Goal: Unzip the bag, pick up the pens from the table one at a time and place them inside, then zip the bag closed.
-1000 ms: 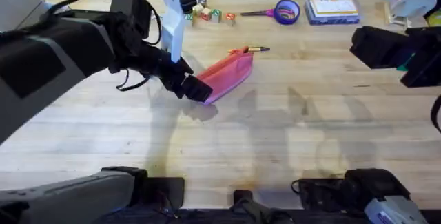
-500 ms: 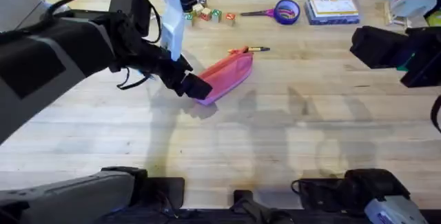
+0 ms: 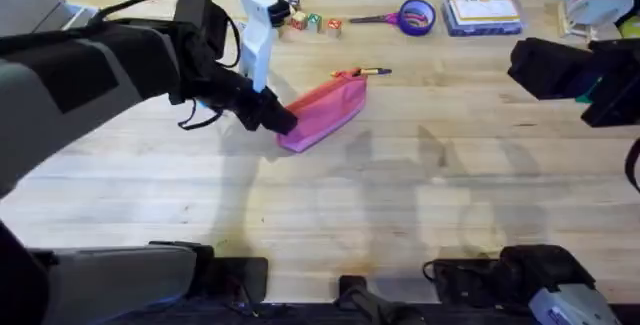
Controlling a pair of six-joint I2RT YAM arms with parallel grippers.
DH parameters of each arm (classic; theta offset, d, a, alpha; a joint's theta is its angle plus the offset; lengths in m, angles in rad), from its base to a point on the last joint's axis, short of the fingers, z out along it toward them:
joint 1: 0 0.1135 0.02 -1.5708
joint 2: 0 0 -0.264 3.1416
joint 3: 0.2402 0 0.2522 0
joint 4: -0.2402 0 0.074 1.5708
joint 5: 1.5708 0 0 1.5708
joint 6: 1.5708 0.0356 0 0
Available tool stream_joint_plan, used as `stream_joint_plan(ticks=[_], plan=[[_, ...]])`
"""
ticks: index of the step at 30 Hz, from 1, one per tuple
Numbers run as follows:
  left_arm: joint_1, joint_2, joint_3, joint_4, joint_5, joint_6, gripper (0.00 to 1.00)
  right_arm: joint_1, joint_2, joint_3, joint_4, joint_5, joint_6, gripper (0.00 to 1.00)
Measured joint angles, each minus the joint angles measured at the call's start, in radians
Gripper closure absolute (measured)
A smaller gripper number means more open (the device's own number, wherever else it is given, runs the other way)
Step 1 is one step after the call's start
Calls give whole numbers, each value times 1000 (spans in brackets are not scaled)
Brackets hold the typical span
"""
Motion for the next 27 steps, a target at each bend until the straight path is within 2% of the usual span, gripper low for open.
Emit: stream_joint_plan(ticks=[3,5,16,22,27], plan=[[0,0,0,6,-2,0,916,0,0,0,0,0,0,4],[0,0,0,7,-2,-1,951,0,0,0,1,0,0,4],[0,0,0,7,-2,-2,957,0,26,1,2,-42,21,3],[0,0,0,7,-2,-2,957,0,168,31,1,-122,21,3],[0,0,0,6,-2,-2,956,11,312,116,-12,-199,21,4]])
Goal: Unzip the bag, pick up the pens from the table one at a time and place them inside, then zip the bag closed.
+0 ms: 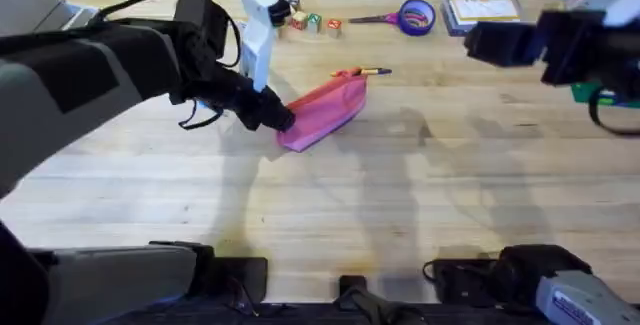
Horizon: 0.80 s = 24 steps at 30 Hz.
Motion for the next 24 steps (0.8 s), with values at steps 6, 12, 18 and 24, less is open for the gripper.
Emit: stream_joint_plan(ticks=[6,12,18,24], plan=[[0,0,0,0,0,0,957,103,216,191,-59,-42,-3,4],[0,0,0,0,0,0,956,179,333,268,-107,-48,-3,4],[0,0,0,0,0,0,957,239,391,274,-111,-52,-1,4],[0,0,0,0,0,0,957,252,396,275,-113,-58,1,4]])
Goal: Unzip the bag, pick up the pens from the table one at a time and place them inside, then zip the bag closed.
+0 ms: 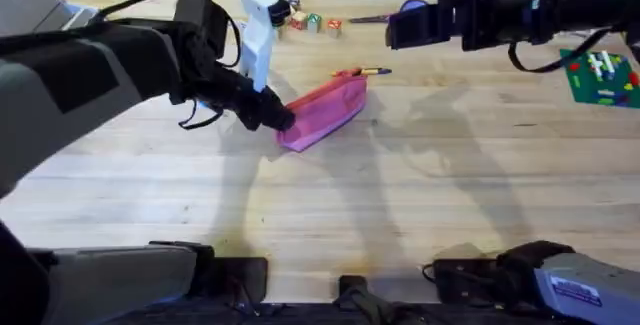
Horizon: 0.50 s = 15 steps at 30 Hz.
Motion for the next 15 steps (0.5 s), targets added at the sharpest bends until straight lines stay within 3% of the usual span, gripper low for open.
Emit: stream_joint_plan(ticks=[15], plan=[[0,0,0,0,0,0,957,100,158,0,165,0,-31,4]])
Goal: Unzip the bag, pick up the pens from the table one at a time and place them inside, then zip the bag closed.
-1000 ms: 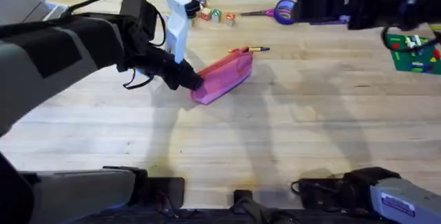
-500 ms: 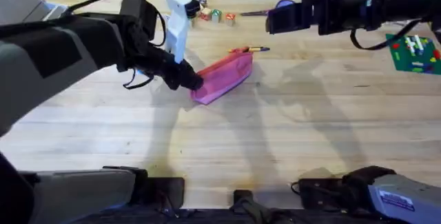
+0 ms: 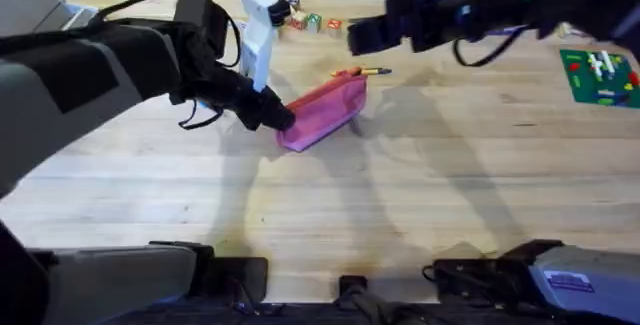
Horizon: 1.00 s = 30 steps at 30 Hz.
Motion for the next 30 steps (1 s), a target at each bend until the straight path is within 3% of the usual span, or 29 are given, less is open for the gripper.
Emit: stream_joint_plan(ticks=[6,17,30], plan=[[0,0,0,0,0,0,957,39,119,0,101,0,-43,4],[0,0,0,0,0,0,957,59,215,0,137,0,-203,4],[0,0,0,0,0,0,957,59,301,0,210,1,-229,5]])
